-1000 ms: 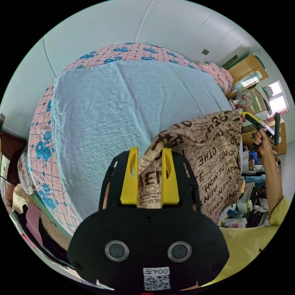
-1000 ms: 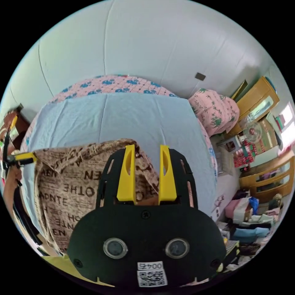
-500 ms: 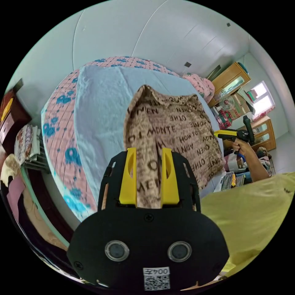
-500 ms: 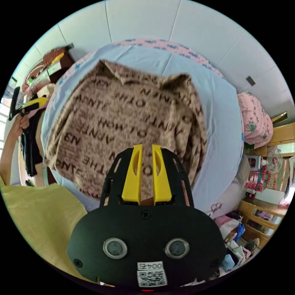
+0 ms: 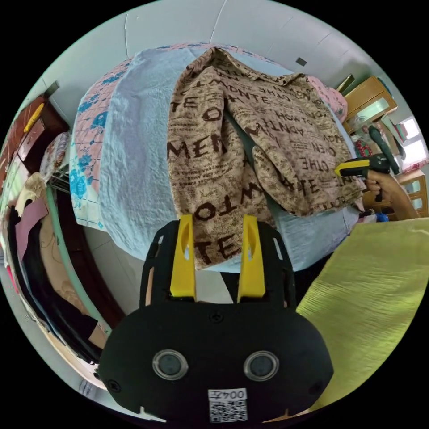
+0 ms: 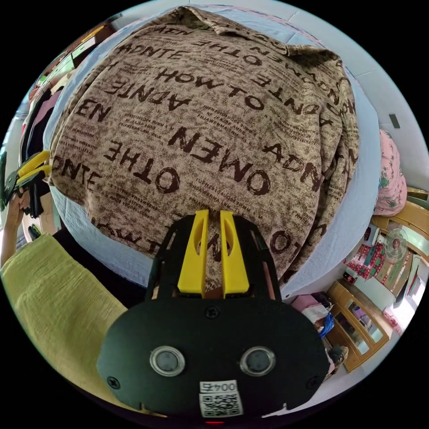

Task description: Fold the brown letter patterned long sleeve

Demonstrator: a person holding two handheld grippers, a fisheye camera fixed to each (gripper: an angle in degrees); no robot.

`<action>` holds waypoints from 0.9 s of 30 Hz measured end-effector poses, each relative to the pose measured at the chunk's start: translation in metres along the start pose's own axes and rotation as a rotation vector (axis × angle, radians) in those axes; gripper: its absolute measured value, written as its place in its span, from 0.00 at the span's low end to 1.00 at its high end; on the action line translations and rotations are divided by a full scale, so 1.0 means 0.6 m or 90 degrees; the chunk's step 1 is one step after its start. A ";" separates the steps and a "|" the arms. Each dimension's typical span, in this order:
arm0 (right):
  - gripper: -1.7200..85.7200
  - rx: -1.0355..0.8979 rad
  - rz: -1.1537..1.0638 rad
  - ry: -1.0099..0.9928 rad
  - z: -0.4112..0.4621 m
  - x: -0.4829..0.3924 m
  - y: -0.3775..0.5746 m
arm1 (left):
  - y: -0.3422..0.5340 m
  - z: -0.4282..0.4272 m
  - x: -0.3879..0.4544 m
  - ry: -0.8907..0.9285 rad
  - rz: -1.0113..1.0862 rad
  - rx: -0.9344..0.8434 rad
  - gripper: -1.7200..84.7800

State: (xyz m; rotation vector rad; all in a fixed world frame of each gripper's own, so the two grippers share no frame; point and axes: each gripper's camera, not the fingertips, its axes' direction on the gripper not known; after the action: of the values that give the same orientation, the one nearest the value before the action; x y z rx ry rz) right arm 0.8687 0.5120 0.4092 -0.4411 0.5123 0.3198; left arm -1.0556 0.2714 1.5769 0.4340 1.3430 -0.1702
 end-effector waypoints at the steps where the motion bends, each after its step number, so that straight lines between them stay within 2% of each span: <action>1: 0.08 -0.001 -0.003 0.003 0.002 0.001 0.001 | 0.003 0.000 0.006 -0.025 0.001 -0.004 0.15; 2: 0.08 -0.002 -0.006 0.007 0.005 0.005 0.002 | 0.010 0.000 0.016 -0.069 0.002 -0.009 0.12; 5: 0.08 -0.008 -0.012 0.005 0.011 0.019 0.005 | 0.019 -0.010 0.028 -0.045 -0.006 -0.031 0.06; 10: 0.08 -0.026 -0.004 -0.021 0.015 0.049 0.009 | 0.028 -0.119 0.044 -0.049 -0.001 0.011 0.04; 15: 0.08 -0.042 -0.015 -0.021 0.014 0.067 0.016 | -0.029 -0.319 0.004 -0.227 0.026 0.087 0.04; 18: 0.08 -0.045 -0.015 -0.024 0.011 0.077 0.023 | -0.091 -0.391 -0.040 -0.306 0.028 0.100 0.04; 22: 0.08 -0.048 -0.003 -0.035 0.005 0.093 0.032 | -0.174 -0.393 -0.087 -0.368 0.026 0.056 0.04; 25: 0.08 -0.052 0.013 -0.046 -0.002 0.106 0.039 | -0.227 -0.326 -0.100 -0.403 0.033 -0.007 0.05; 27: 0.08 -0.056 0.026 -0.052 -0.008 0.115 0.045 | -0.248 -0.230 -0.086 -0.430 0.065 -0.076 0.06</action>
State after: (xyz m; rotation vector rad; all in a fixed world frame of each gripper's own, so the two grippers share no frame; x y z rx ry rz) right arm 0.9129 0.5452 0.3599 -0.5007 0.4286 0.3993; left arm -1.2464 0.1844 1.5737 0.3028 0.6612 -0.1339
